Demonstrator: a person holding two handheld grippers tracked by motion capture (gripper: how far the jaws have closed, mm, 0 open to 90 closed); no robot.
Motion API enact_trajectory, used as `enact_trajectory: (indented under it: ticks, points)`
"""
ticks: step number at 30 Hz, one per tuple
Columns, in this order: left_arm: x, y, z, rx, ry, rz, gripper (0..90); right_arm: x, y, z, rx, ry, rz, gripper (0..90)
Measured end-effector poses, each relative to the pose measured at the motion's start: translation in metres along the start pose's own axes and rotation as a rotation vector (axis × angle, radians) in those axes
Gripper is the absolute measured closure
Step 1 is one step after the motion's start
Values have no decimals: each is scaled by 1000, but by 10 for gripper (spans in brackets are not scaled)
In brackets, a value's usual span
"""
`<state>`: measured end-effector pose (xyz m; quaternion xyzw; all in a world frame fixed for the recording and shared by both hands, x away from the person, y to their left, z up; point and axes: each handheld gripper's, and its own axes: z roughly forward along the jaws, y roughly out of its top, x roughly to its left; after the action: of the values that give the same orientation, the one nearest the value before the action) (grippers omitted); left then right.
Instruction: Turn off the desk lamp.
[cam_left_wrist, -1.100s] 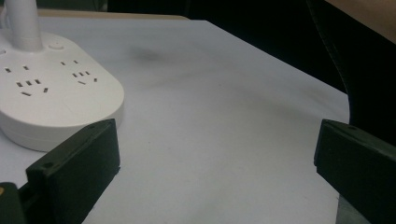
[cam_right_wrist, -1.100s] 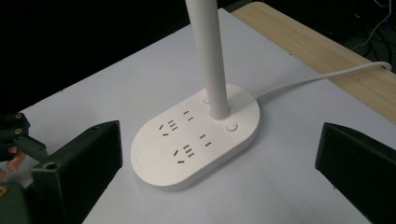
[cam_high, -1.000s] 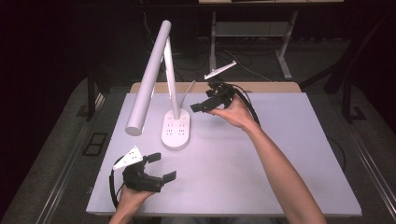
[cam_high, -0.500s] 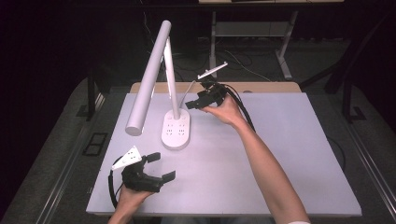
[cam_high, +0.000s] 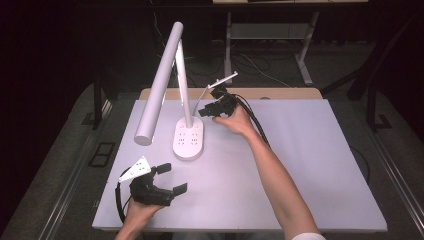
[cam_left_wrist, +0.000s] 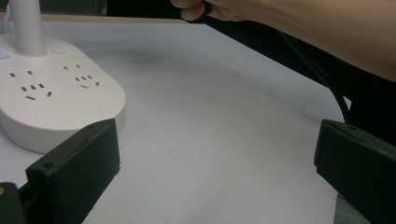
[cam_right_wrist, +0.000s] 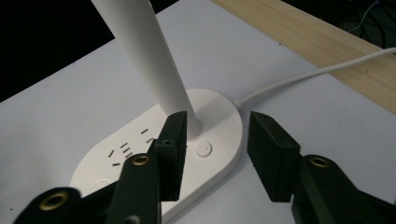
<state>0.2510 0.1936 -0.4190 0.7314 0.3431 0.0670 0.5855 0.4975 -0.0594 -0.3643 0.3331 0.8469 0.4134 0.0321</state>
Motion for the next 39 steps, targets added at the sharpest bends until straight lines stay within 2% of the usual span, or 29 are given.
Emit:
enact_trajectory:
  ticks: [3,12,19,23,27,31,39]
  points:
    - [0,0,0,-2,-1,0,0,-1,-2,6,-3,18,15,702]
    - [0,0,-1,-9,-2,-4,0,2,-7,27,16,3,2,897]
    - [1,0,-1,-8,-3,-7,0,2,-11,37,24,2,1,900]
    - [1,0,0,-4,-2,-7,0,4,-14,45,30,10,20,900]
    - [1,0,-1,-3,-5,-4,0,6,-18,54,46,11,7,900]
    - [2,0,-1,-3,-4,-11,0,6,-21,60,61,-6,9,900]
    - [2,0,-1,-2,-7,-10,0,7,-22,62,57,-11,17,900]
